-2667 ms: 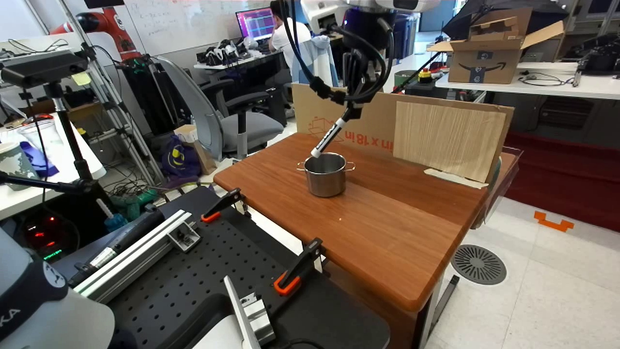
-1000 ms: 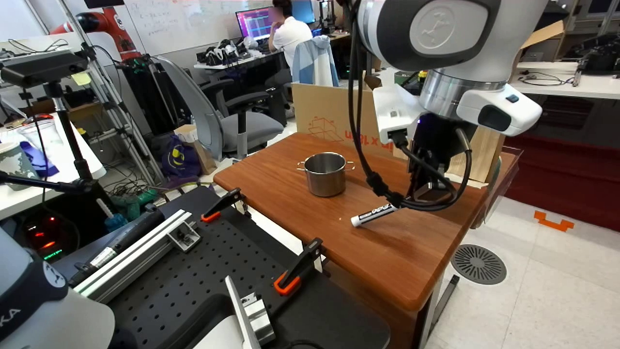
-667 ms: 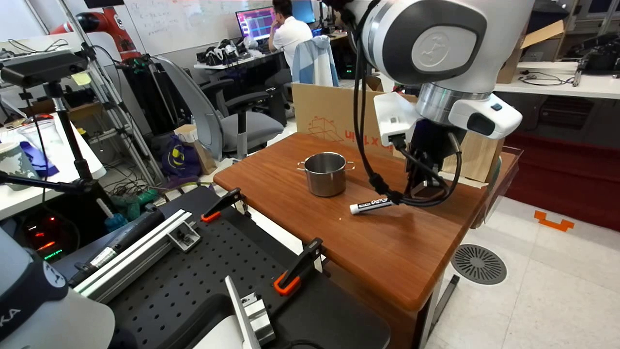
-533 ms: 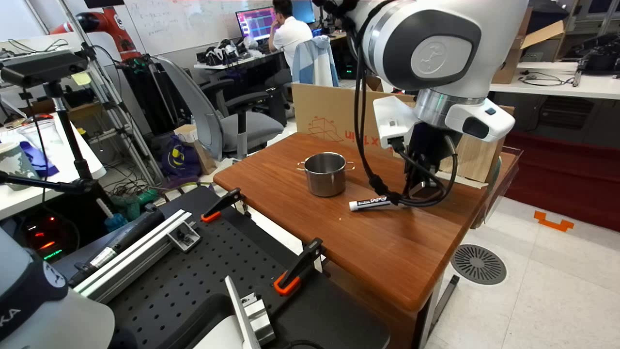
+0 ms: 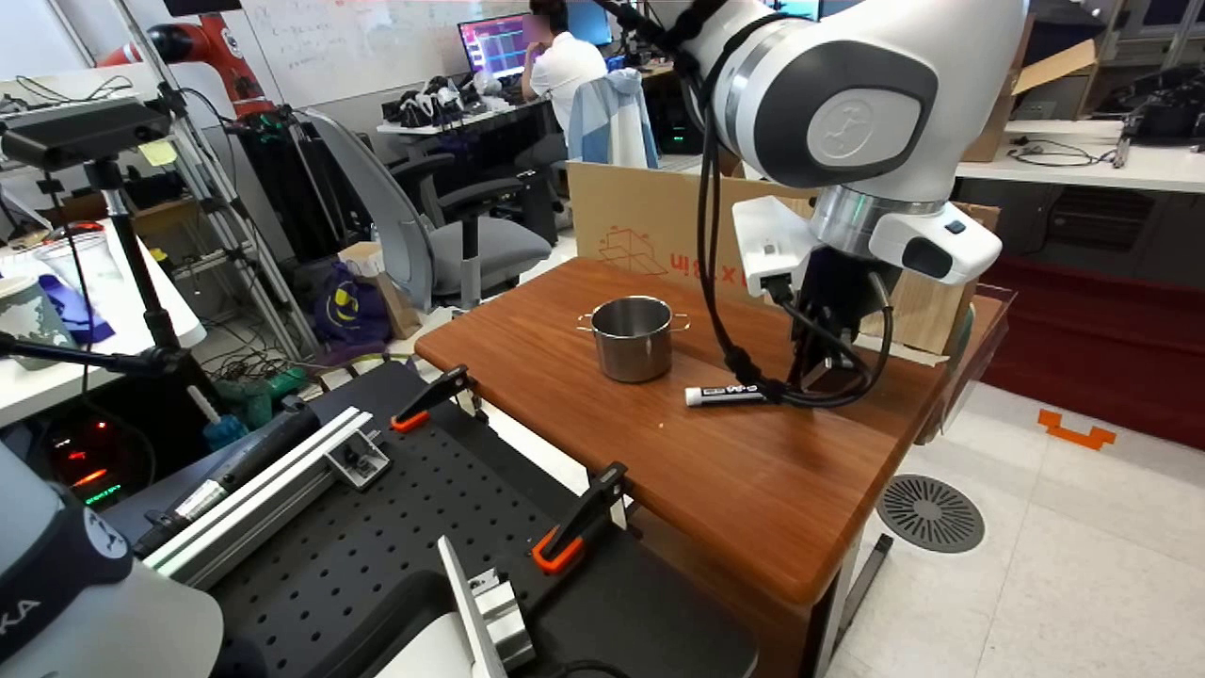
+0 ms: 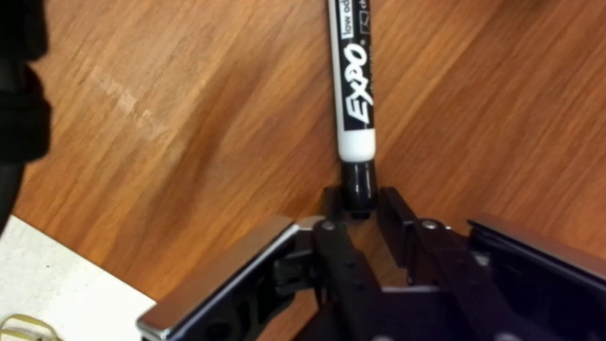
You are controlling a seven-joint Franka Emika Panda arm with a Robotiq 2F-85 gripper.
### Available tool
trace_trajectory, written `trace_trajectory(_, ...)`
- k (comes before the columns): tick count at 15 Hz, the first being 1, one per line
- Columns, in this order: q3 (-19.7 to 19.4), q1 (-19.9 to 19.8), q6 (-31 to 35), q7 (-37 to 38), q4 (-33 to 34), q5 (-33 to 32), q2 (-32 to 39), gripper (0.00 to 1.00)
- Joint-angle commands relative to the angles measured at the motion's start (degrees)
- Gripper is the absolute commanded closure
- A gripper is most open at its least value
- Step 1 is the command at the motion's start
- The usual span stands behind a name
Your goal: Remove the marker from the bowl and put it on the table
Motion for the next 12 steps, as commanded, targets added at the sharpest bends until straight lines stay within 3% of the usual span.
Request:
trace_trajectory(1,-0.3,0.2,-0.5,1.2,1.6,-0.4,1.3,0.42)
trace_trajectory(7,-0.1,0.3,-0.6,1.0,0.8,-0.2,-0.1,0.0)
trace_trajectory(12,0.2,0.8,-1.1,0.4,-1.3,-0.2,-4.6,0.0)
